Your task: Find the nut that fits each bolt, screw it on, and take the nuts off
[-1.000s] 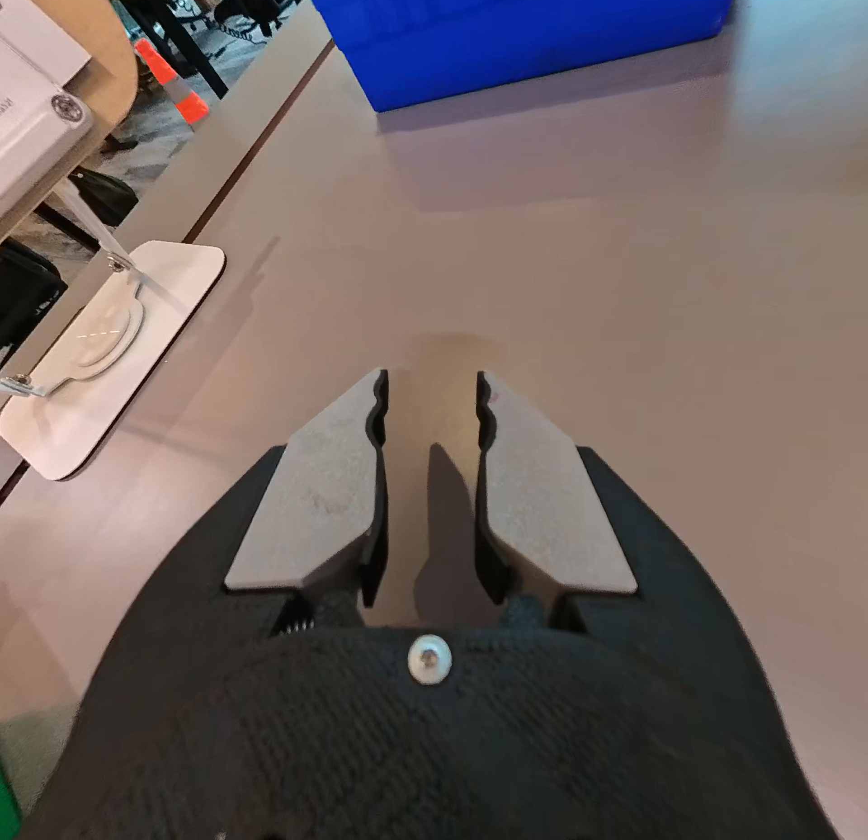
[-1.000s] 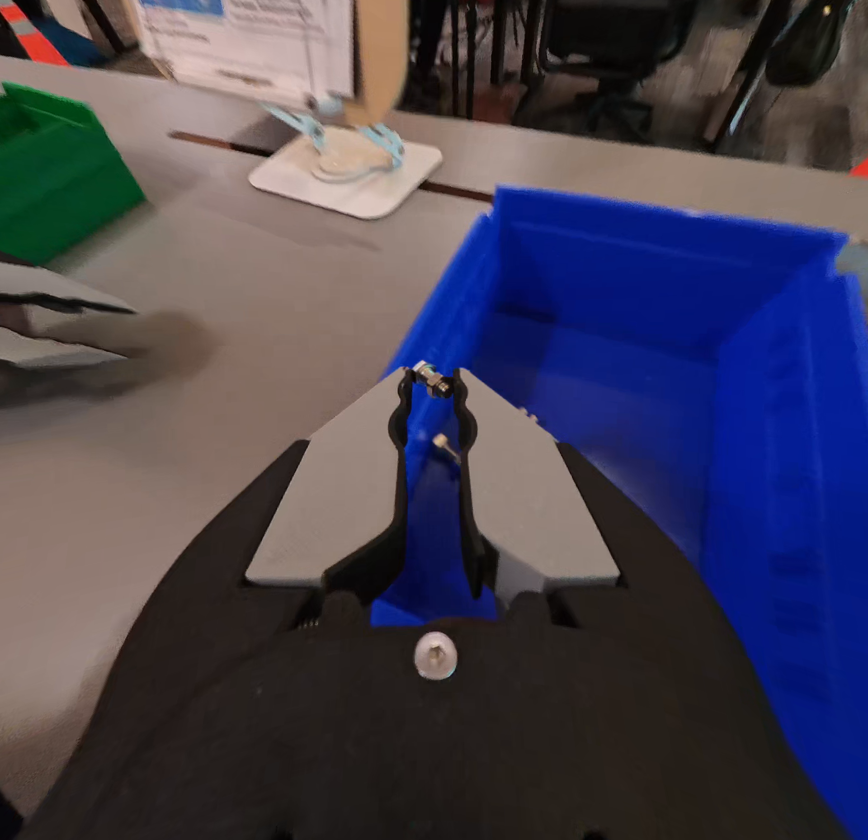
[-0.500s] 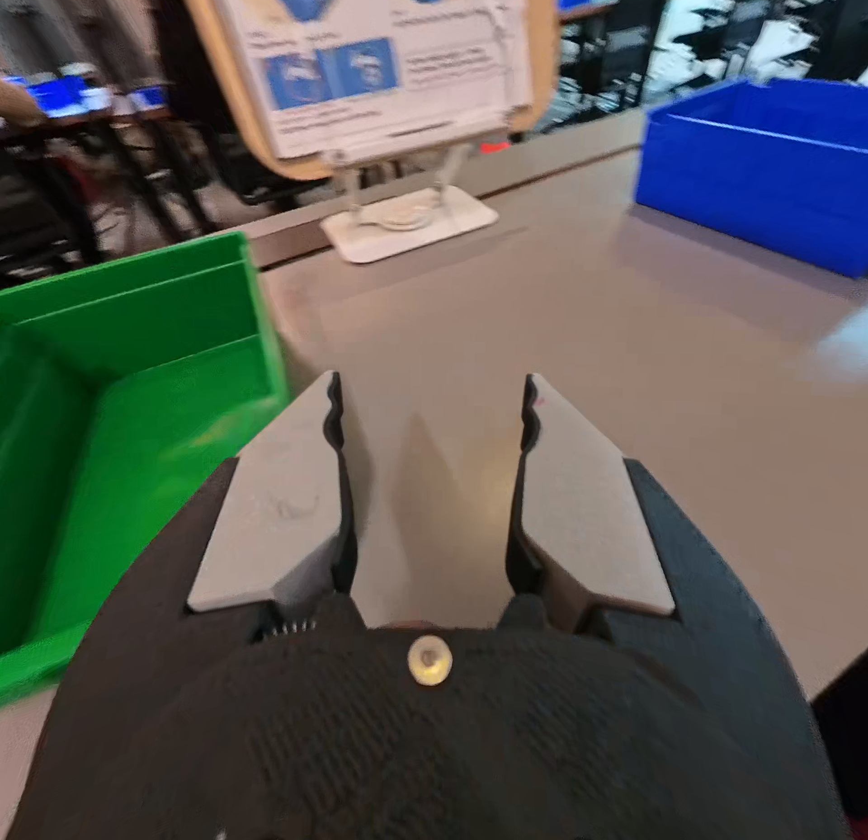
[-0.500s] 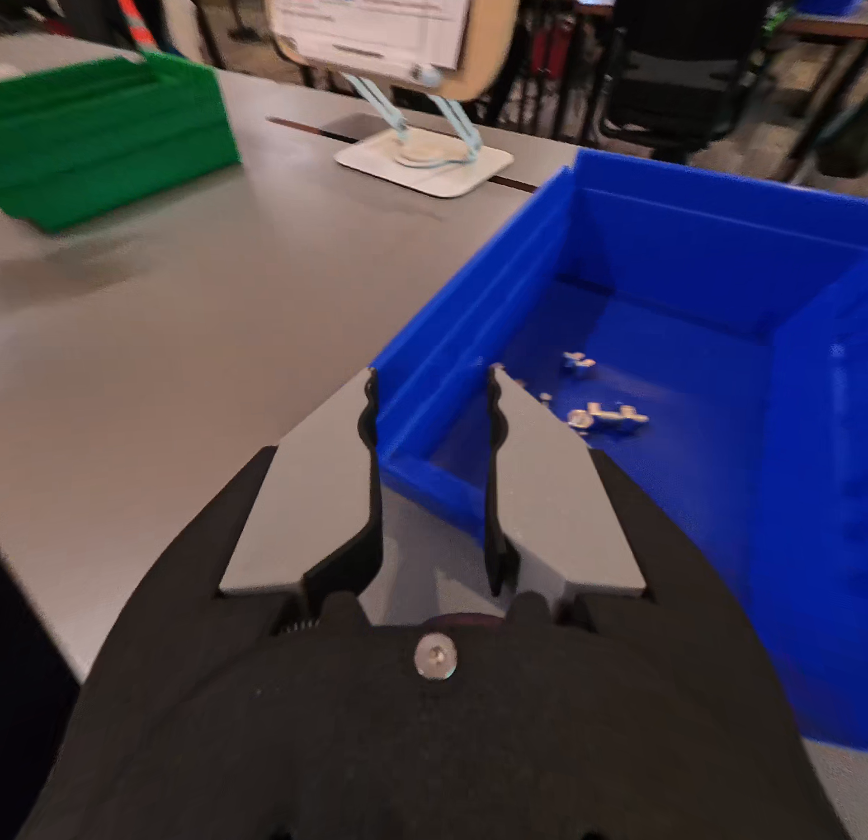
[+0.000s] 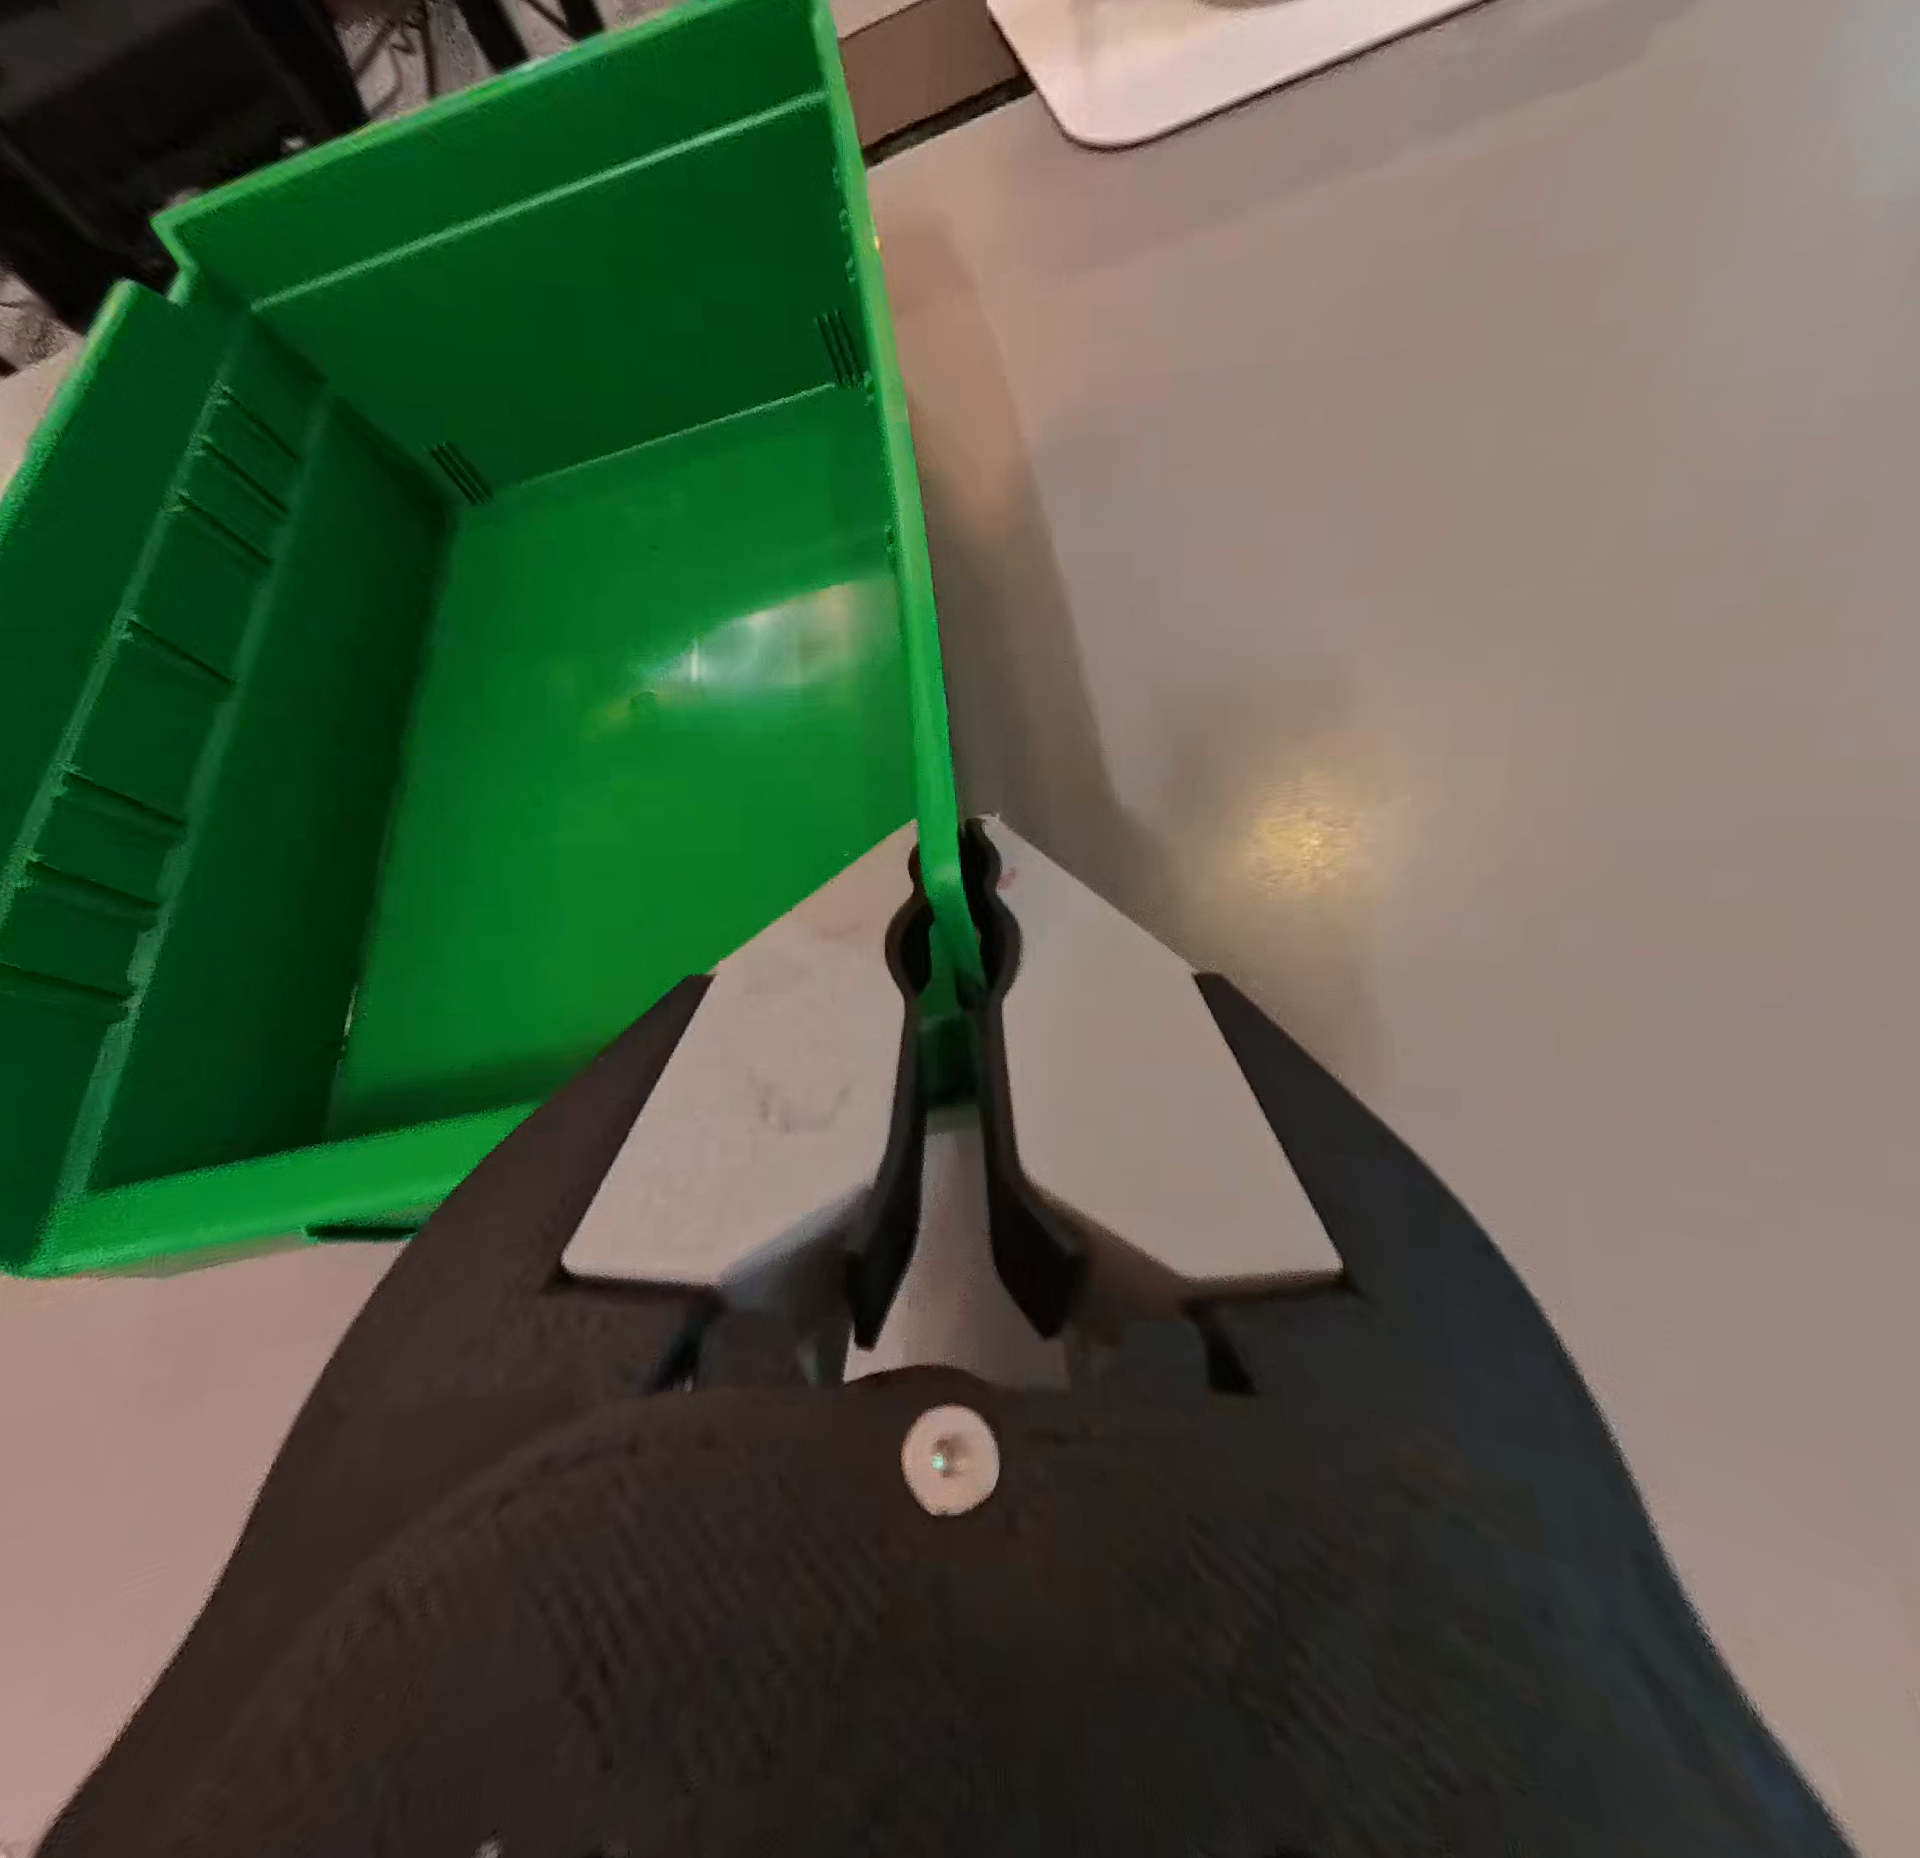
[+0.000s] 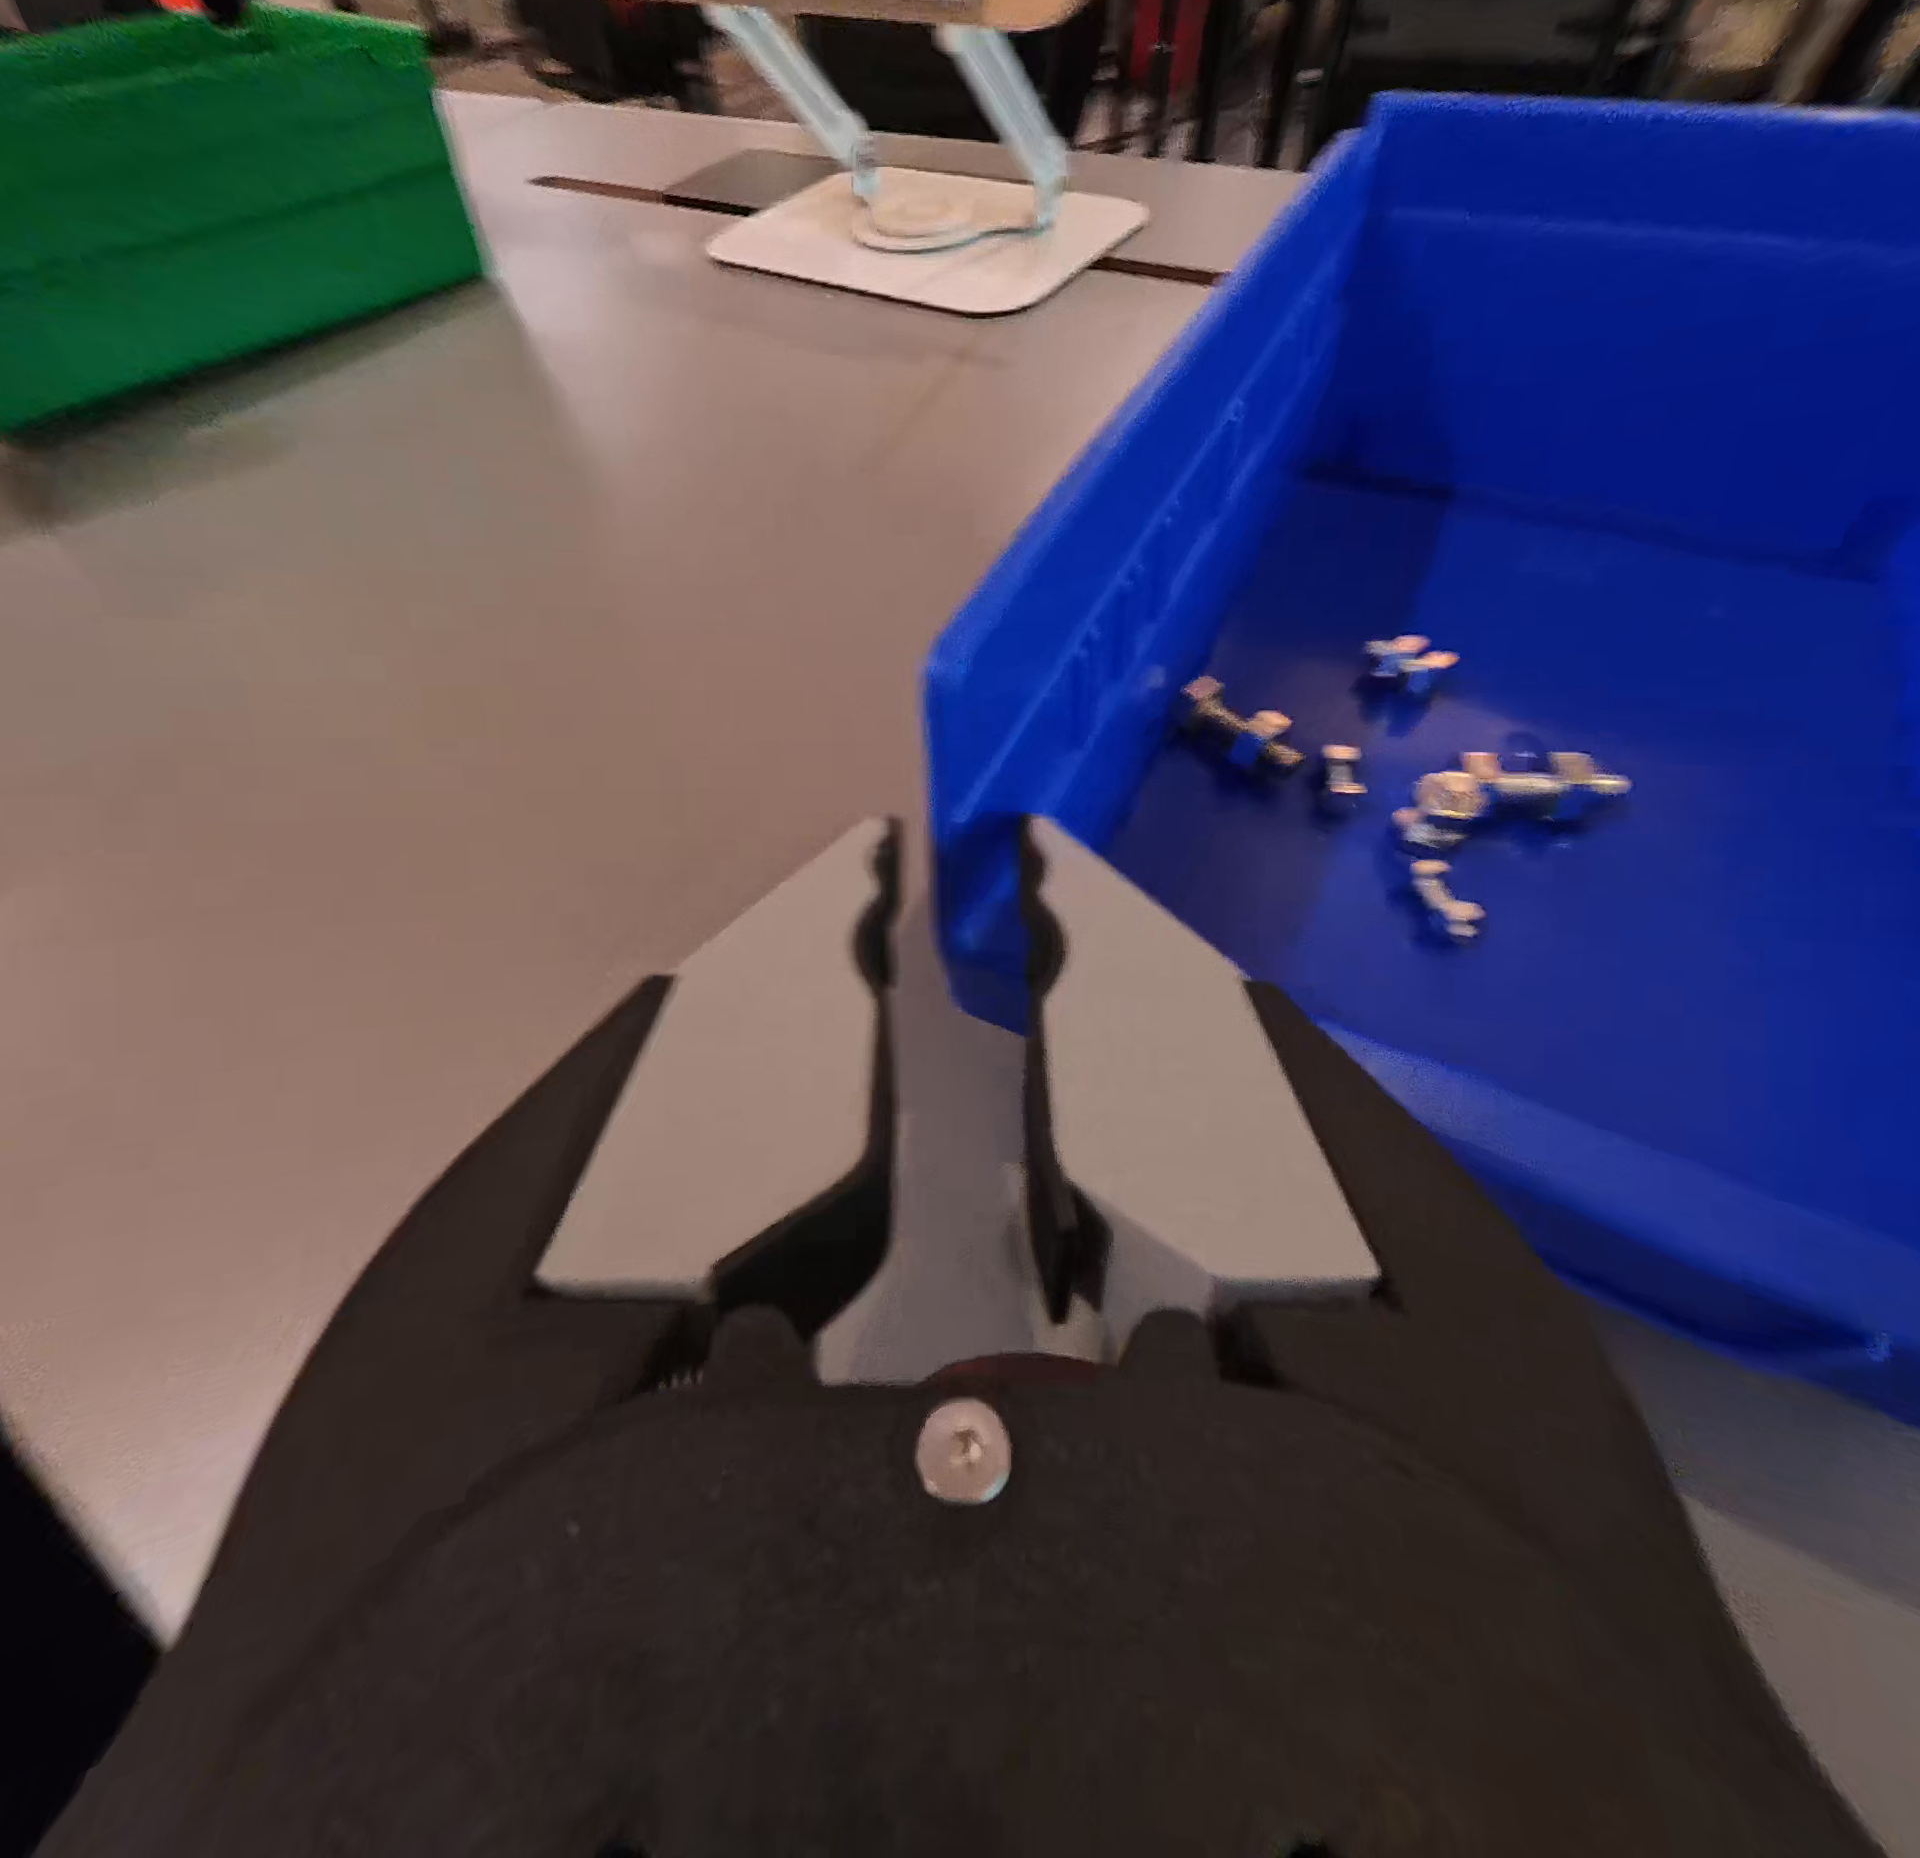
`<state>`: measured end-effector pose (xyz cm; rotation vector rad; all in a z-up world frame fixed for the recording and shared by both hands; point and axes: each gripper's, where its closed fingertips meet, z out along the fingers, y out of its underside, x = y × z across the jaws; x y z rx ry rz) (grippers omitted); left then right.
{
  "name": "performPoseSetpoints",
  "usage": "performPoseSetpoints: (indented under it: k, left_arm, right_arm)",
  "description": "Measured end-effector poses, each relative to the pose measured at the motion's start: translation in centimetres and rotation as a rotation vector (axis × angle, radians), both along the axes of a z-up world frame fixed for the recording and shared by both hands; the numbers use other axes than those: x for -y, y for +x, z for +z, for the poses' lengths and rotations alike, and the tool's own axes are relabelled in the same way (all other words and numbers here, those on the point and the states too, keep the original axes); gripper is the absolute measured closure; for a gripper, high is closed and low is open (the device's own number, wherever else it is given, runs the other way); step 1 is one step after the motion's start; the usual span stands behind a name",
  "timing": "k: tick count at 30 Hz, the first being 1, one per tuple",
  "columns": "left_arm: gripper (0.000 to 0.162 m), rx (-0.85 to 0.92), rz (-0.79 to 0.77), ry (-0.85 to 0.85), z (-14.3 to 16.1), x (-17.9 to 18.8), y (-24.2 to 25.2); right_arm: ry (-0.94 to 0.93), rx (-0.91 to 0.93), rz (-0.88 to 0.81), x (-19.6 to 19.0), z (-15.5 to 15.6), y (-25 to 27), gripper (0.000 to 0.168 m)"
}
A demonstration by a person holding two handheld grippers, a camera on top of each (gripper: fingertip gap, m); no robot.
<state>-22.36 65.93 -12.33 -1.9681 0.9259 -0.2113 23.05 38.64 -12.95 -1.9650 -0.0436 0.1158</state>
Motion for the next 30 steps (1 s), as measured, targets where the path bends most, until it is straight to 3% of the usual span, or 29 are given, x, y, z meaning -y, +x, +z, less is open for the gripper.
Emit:
performPoseSetpoints:
  k: [1, 6, 10, 18, 25, 29, 30]
  left_arm:
    - [0.160, 0.023, -0.004, -0.006, 0.7, 0.2, -0.3]
    - [0.160, 0.123, -0.014, 0.043, 4.4, 1.6, -3.9]
    - [0.159, 0.189, -0.014, 0.077, 6.6, 3.5, -6.5]
    - [0.158, 0.371, -0.051, 0.170, 10.8, 7.3, -10.2]
    - [0.157, 0.358, -0.057, 0.233, 12.5, 10.7, -12.8]
    - [0.157, 0.335, -0.038, 0.328, 15.5, 12.1, -13.0]
    - [0.157, 0.340, -0.039, 0.352, 16.5, 12.4, -12.9]
  right_arm:
    - [0.002, 0.025, -0.003, 0.0, 0.0, 0.3, 0.156]
    - [-0.042, 0.140, -0.045, -0.5, 0.0, -1.7, 0.158]
    - [-0.013, 0.010, 0.110, -3.0, 0.2, -10.0, 0.152]
    - [-0.059, 0.057, 0.281, -10.3, 0.1, -25.4, 0.151]
    - [-0.052, 0.073, 0.393, -16.0, 0.1, -39.1, 0.151]
    - [-0.003, 0.049, 0.529, -19.3, 1.3, -47.1, 0.156]
    - [0.011, 0.064, 0.538, -19.7, 2.0, -48.0, 0.148]
